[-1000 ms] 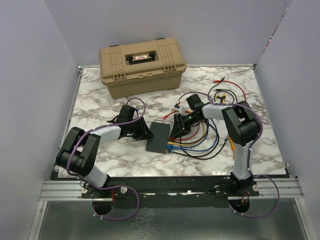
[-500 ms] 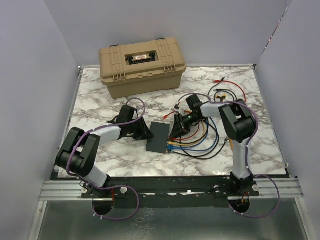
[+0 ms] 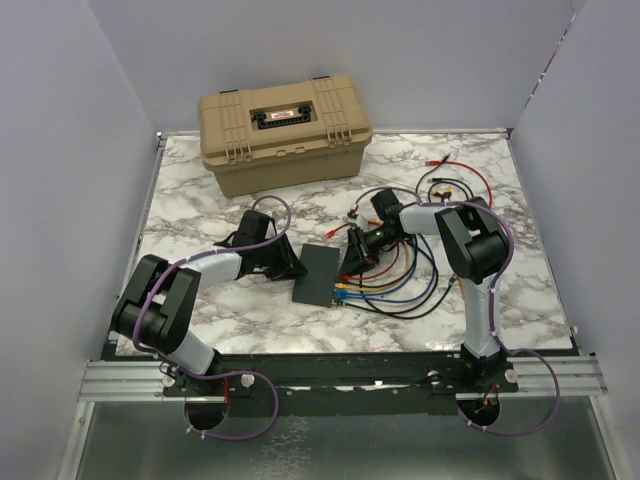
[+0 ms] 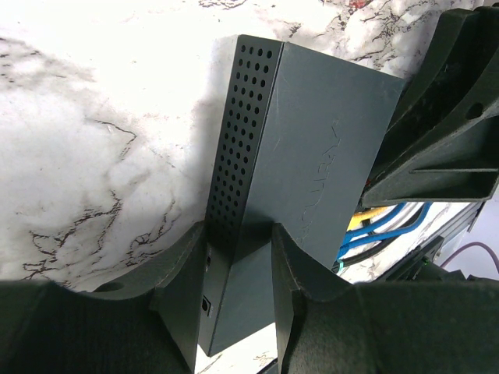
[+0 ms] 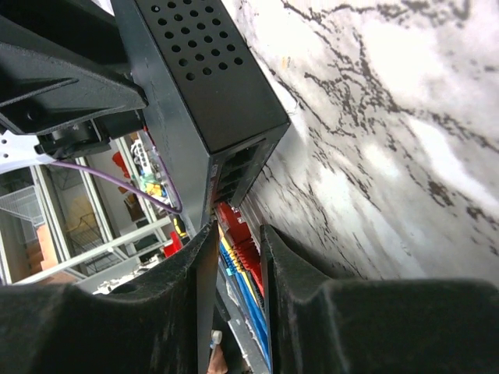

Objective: Pull the plug from the switch port
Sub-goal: Pull the connector from the switch port, then pick up the connector from the center of the board, then place the connector at the center of the board.

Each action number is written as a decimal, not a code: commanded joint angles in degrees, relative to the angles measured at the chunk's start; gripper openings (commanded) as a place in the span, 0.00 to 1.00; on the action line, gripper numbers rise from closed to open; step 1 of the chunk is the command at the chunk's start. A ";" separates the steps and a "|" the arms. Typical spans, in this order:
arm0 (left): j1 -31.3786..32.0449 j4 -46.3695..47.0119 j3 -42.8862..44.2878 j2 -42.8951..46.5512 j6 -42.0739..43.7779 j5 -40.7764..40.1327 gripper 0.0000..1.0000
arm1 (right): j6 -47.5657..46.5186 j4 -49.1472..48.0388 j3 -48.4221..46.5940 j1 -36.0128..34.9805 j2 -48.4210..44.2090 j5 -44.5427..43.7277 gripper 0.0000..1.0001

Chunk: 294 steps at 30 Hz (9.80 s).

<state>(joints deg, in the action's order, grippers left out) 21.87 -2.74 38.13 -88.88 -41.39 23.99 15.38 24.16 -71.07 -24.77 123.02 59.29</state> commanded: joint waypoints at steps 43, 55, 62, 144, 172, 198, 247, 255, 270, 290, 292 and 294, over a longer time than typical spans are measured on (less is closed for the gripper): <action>0.72 -8.77 -2.92 -4.79 2.27 -9.56 0.26 | -4.34 1.34 -1.81 -2.92 5.84 -7.06 0.00; 0.24 -9.02 -3.99 -5.65 1.75 -11.25 0.23 | -5.21 1.81 -1.17 -2.91 3.60 -8.62 0.00; -0.68 -9.01 -4.42 -5.88 1.66 -11.40 0.19 | -5.72 2.33 -0.60 -2.91 2.94 -9.33 0.00; -2.35 -9.47 -4.58 -5.37 2.58 -11.00 0.00 | -5.57 13.00 -5.31 0.96 -18.11 -38.97 0.45; -2.37 -9.44 -3.69 -7.34 3.32 -10.49 0.00 | -5.43 13.21 -9.97 12.47 -12.18 -50.53 0.42; -2.35 -9.45 -3.18 -8.04 3.48 -10.01 0.00 | -6.10 11.55 -6.89 12.47 -12.38 -48.58 0.11; -2.35 -9.41 -2.35 -8.14 4.64 -9.21 0.00 | 9.80 8.49 -11.17 19.94 -25.34 -38.57 0.00; -2.34 -9.33 -1.87 -8.23 4.71 -9.82 0.00 | 15.06 3.42 -9.89 28.94 -22.90 -36.42 0.00; -2.35 -8.90 -3.39 -7.13 4.65 -10.43 0.00 | 16.41 1.47 -13.09 43.55 -17.47 -34.07 0.00; -2.35 -8.20 -3.65 -6.92 4.30 -8.92 0.00 | 15.27 1.69 -12.57 49.21 -12.55 -34.85 0.03; -2.36 -8.24 -3.56 -6.80 4.30 -8.81 0.00 | 15.38 1.76 -12.60 49.29 -12.59 -35.49 0.08; -2.31 -8.21 -3.42 -6.83 4.25 -8.72 0.00 | 15.25 1.98 -12.60 49.30 -12.76 -35.90 0.16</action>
<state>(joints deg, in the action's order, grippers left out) 19.46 -2.83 38.46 -91.22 -40.91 27.88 31.05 26.41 -82.41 23.88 110.15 24.12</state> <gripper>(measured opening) 0.341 0.098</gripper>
